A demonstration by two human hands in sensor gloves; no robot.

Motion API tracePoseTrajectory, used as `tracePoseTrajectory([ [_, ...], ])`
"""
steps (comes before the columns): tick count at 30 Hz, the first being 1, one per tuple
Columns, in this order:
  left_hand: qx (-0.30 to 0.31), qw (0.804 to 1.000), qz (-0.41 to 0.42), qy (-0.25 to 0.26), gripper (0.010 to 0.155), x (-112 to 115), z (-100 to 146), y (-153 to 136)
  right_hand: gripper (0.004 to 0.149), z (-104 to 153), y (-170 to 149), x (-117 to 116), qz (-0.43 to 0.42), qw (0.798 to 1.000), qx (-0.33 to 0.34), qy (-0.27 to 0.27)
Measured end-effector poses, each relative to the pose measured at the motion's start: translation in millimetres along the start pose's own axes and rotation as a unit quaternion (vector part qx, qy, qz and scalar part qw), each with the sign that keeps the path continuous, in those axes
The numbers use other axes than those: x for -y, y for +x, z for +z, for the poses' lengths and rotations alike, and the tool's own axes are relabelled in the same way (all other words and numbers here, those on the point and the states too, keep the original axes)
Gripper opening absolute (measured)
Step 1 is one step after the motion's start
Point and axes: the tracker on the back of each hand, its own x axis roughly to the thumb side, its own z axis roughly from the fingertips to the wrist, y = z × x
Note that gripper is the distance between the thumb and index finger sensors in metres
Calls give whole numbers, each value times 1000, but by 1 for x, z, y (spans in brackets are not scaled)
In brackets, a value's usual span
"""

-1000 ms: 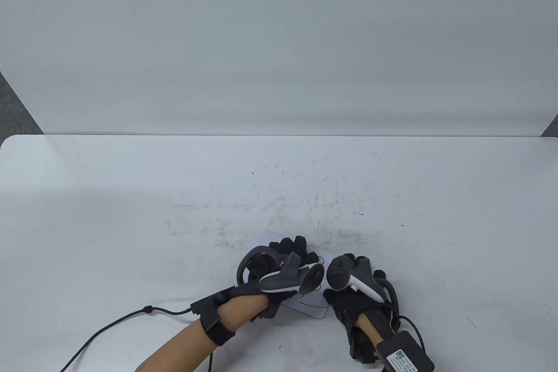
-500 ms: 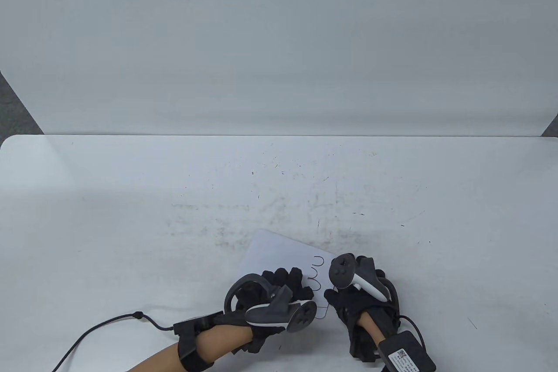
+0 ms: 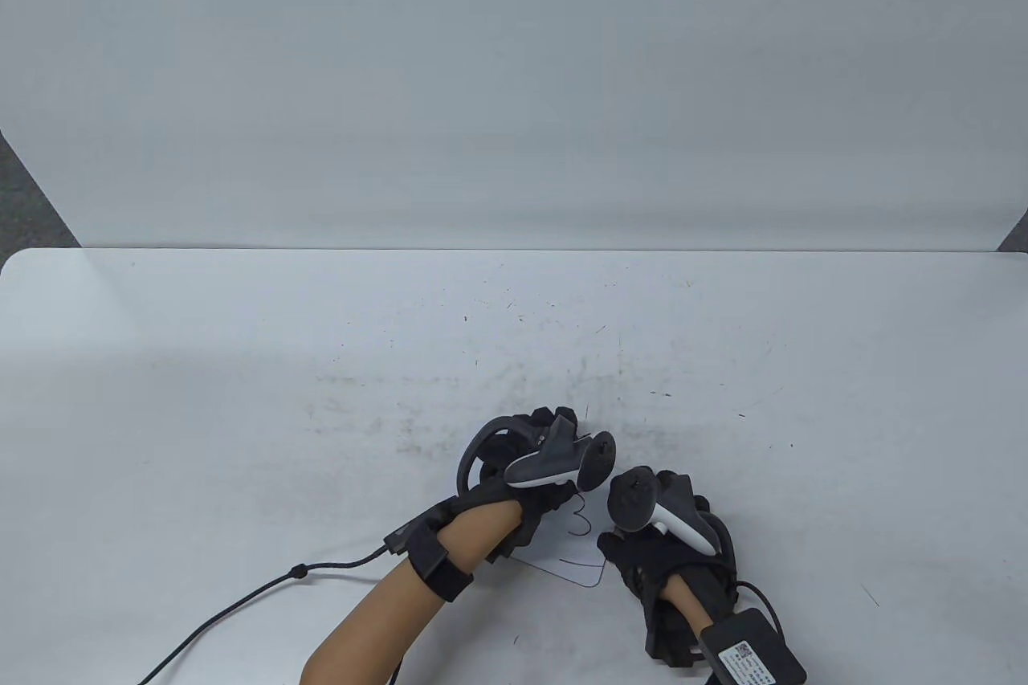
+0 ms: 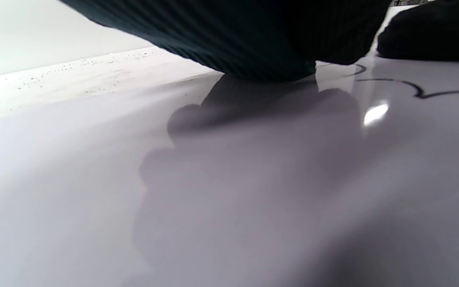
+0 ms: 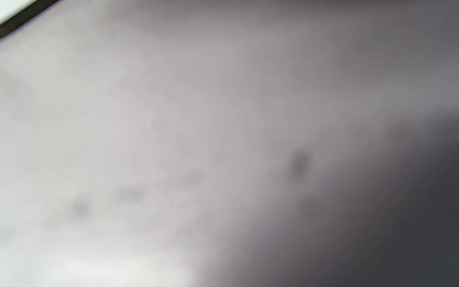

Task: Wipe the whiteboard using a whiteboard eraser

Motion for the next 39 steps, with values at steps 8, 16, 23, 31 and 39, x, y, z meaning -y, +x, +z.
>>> tracePoseTrajectory([
  [8,49,998,-13,24,59,12,44,1,73,1,-1,0,-11,1000,-1,4],
  [16,96,995,-23,30,60,23,101,15,73,1,-1,0,-7,1000,-3,3],
  [23,127,991,-27,25,60,23,107,22,73,1,-1,0,-10,1000,1,4],
  [31,84,996,9,1,59,12,56,10,73,1,-1,0,-11,1000,1,4],
  [39,24,1000,16,5,59,-1,-4,5,73,1,-1,0,-15,1000,4,8],
])
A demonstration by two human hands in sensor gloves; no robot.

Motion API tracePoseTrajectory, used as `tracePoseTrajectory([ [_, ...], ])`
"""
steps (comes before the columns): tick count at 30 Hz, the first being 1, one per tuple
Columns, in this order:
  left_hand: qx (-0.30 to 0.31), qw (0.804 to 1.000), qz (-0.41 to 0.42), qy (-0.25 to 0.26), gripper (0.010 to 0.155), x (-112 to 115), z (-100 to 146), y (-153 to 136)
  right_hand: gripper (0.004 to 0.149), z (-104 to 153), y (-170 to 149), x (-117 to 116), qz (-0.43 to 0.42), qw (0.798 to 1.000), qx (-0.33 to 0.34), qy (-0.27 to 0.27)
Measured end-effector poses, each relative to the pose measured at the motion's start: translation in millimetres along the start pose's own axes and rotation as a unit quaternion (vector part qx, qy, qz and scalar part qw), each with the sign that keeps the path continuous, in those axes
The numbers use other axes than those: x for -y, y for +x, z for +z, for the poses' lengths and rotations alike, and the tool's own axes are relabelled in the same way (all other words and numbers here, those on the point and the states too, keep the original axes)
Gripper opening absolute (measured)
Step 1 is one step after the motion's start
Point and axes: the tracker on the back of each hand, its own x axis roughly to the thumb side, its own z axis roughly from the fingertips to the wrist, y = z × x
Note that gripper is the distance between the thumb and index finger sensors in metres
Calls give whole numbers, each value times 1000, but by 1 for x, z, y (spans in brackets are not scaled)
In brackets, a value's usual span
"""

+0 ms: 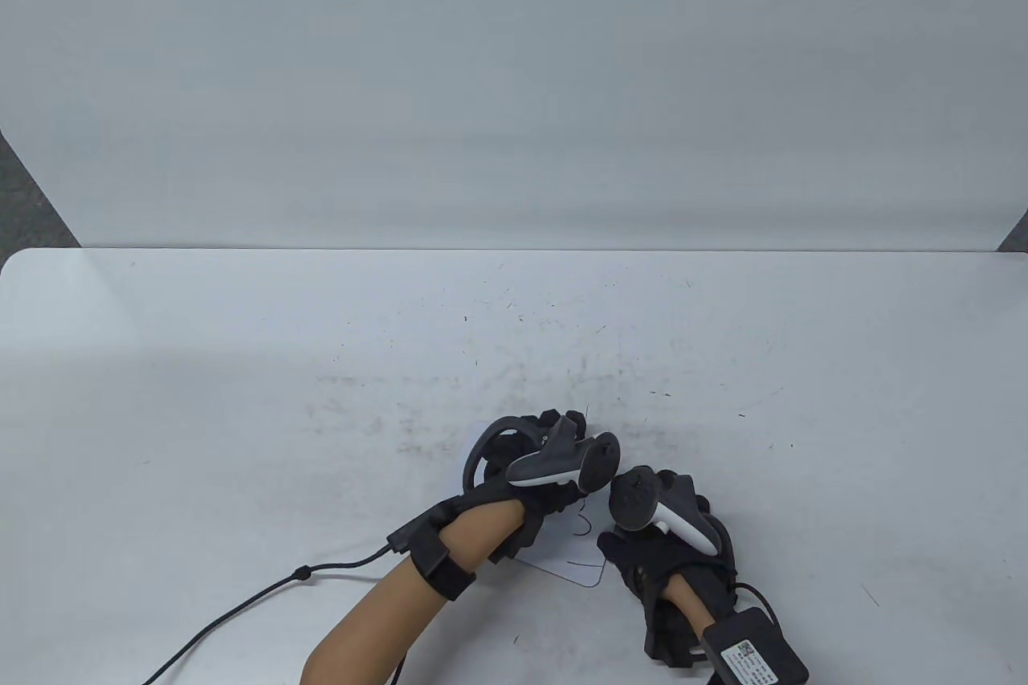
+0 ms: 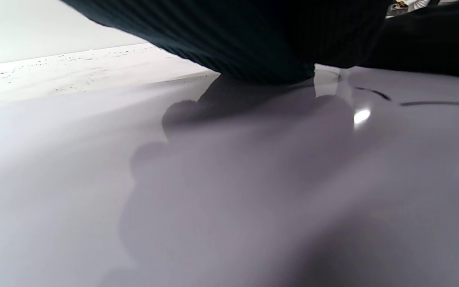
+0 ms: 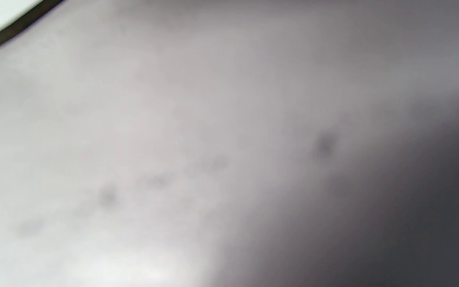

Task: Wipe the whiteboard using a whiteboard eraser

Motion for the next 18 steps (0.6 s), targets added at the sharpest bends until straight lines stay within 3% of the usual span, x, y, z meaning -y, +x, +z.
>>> tracePoseTrajectory([
  [7,29,999,19,-18,60,5,22,-6,73,0,0,0,4,1000,-2,-1],
  [11,56,998,7,29,59,15,57,0,73,0,0,0,6,1000,-4,-2],
  [18,97,995,17,32,58,25,110,21,73,0,0,1,10,1000,-5,-4],
])
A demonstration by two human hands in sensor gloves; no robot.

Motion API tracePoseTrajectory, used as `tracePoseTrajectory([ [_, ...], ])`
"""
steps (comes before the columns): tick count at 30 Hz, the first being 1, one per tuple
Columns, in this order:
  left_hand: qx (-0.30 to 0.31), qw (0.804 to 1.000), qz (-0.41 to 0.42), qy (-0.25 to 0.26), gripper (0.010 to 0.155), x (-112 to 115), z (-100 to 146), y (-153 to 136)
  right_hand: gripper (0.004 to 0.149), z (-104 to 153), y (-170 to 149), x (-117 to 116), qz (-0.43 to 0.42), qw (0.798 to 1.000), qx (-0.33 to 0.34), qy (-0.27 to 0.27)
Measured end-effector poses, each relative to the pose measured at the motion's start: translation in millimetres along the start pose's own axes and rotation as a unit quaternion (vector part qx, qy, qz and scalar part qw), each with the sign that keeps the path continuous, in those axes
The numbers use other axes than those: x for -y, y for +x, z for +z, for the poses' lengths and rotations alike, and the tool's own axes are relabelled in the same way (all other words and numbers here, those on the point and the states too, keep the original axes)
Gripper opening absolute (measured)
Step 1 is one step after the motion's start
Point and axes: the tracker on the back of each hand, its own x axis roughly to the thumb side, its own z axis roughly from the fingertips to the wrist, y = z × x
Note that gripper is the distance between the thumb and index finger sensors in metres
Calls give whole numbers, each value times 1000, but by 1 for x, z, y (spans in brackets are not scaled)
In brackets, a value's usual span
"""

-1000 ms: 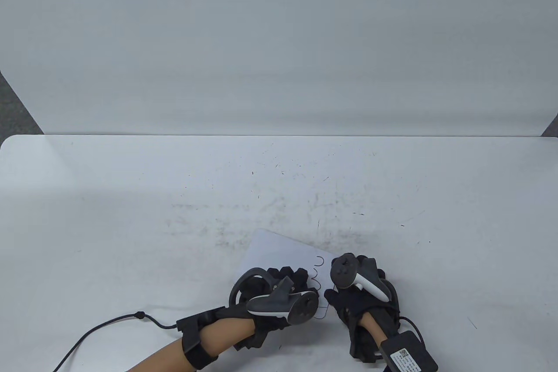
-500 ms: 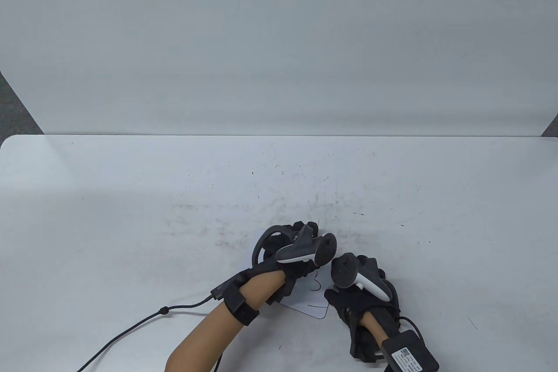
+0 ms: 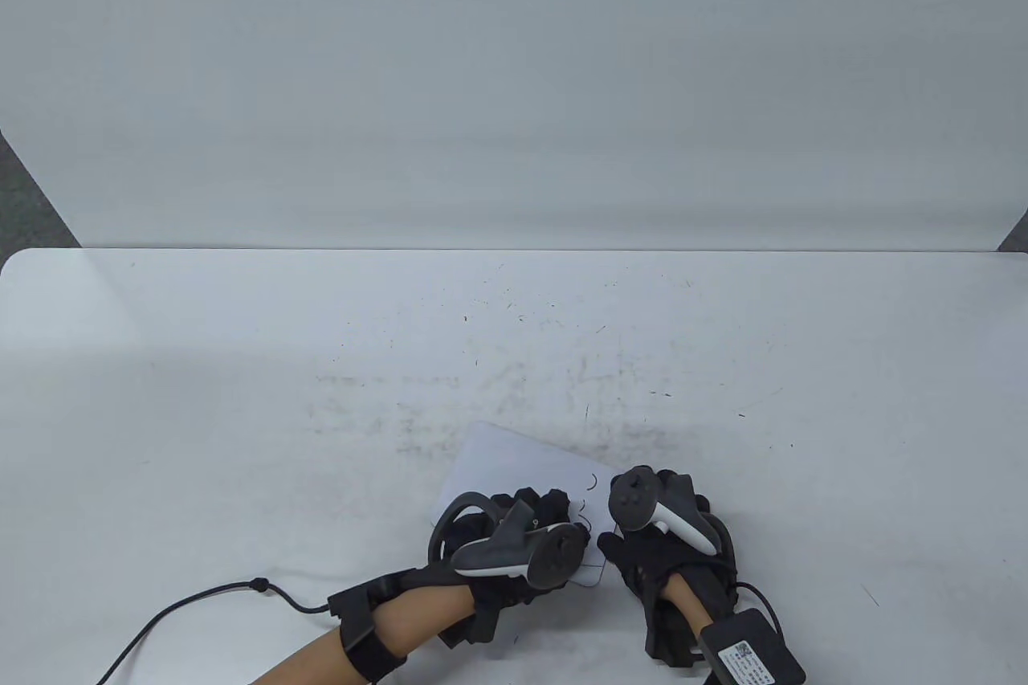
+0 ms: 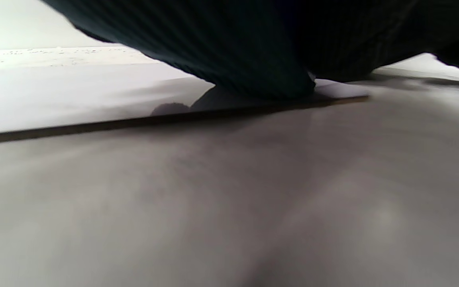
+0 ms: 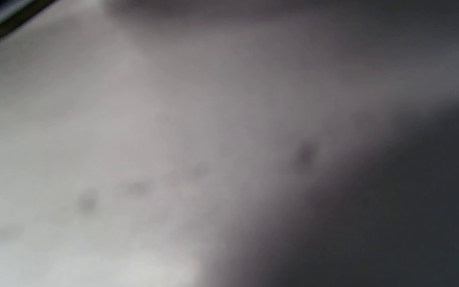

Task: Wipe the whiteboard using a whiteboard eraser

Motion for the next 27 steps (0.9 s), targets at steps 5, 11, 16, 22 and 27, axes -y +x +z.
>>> tracePoseTrajectory([
  [5,16,999,-29,5,58,-1,2,9,73,0,0,0,1,1000,0,0],
  [11,-31,999,-10,-6,57,-7,-33,-12,73,0,0,0,0,1000,2,0],
  [16,-80,997,7,-8,56,-16,-81,-39,73,0,0,0,-1,1000,3,1],
  [22,-96,995,18,-7,56,-19,-108,-47,73,0,0,0,-1,1000,3,2],
  [27,-72,997,12,-1,56,-15,-92,-42,73,0,0,0,0,1000,3,2],
])
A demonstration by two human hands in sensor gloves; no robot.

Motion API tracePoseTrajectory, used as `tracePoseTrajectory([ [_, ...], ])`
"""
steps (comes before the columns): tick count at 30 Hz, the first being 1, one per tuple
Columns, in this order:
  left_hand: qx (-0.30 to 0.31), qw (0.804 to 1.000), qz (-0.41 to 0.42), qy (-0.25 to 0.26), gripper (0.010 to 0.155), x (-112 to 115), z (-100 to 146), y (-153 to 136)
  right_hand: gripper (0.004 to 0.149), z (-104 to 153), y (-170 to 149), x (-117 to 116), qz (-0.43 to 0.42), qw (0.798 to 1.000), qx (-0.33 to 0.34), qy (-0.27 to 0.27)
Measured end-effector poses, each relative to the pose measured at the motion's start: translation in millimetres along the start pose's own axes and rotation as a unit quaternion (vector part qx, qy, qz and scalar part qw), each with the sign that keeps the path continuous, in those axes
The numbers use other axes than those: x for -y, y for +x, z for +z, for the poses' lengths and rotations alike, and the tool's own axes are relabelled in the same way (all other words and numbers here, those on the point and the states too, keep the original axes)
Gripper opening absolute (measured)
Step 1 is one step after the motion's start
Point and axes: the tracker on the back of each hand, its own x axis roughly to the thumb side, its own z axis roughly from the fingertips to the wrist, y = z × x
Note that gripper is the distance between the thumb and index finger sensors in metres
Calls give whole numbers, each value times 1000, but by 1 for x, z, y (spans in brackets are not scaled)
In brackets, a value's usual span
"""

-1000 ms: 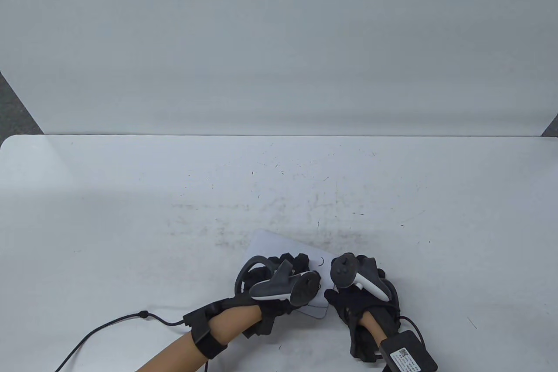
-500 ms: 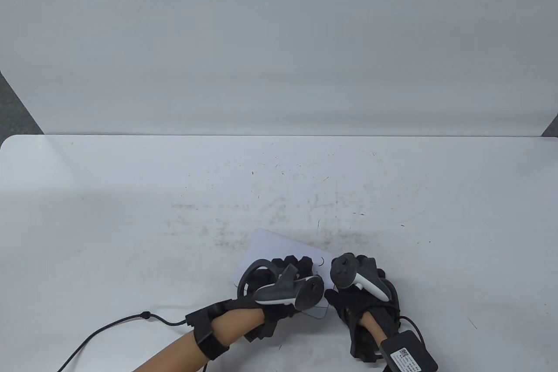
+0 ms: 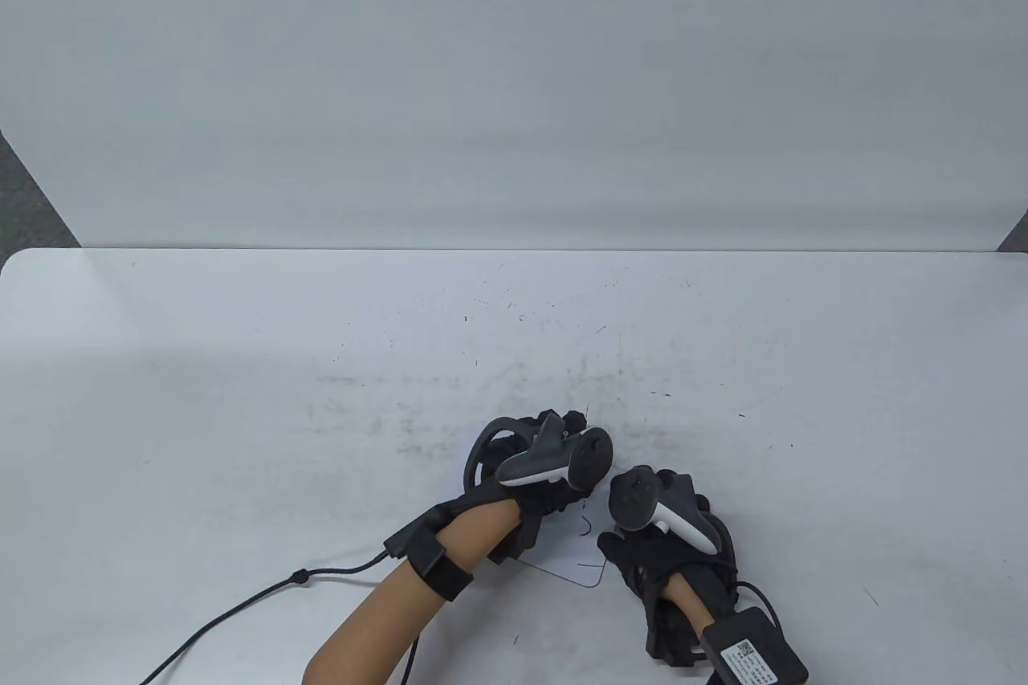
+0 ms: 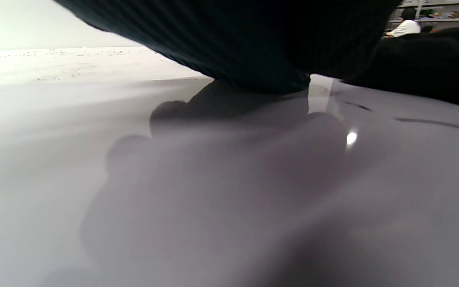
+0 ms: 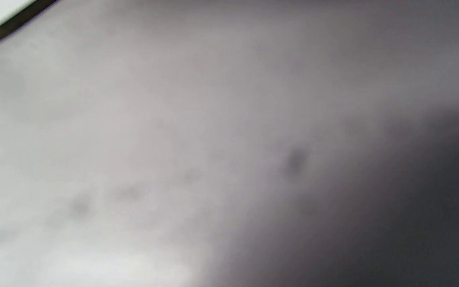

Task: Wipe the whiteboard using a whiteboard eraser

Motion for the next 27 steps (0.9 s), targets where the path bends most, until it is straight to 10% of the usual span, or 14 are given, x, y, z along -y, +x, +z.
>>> tracePoseTrajectory([
  [14,97,994,-42,-2,57,14,92,40,73,0,-1,1,6,1000,-3,-4],
  [27,17,1000,12,-21,56,3,23,10,73,-1,-1,0,-10,1000,3,2],
])
